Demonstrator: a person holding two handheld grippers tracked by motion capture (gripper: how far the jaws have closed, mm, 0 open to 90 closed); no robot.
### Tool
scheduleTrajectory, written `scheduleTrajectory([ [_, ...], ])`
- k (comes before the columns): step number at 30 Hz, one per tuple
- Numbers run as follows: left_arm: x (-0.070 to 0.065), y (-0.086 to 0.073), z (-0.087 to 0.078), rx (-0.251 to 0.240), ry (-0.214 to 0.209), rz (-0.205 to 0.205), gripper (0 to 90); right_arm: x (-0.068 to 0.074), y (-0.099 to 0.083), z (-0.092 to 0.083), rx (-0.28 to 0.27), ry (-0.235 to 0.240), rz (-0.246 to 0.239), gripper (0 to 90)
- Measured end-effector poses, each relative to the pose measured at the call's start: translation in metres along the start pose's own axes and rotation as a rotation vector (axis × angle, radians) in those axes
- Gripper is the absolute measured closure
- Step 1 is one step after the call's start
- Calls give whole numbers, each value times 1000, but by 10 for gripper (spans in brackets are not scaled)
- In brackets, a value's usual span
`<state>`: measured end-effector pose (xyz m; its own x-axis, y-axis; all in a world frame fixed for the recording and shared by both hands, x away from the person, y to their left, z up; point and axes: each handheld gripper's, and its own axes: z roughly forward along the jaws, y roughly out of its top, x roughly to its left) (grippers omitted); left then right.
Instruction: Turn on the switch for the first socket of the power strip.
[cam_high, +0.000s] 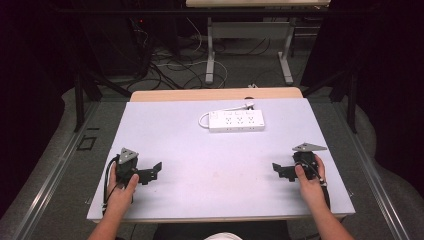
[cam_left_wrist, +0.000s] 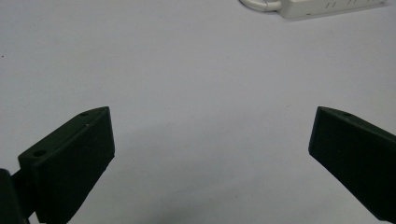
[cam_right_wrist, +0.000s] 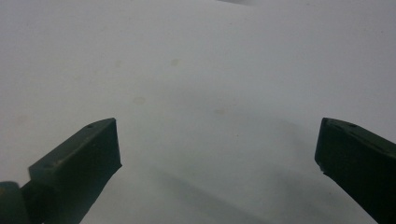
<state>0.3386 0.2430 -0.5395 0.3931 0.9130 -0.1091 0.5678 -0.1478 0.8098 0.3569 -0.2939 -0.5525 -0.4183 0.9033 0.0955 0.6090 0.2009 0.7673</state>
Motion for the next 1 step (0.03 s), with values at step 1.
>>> scheduleTrajectory([
  [1,0,0,0,-2,1,4,3,0,0,0,-4,-2,0,0],
])
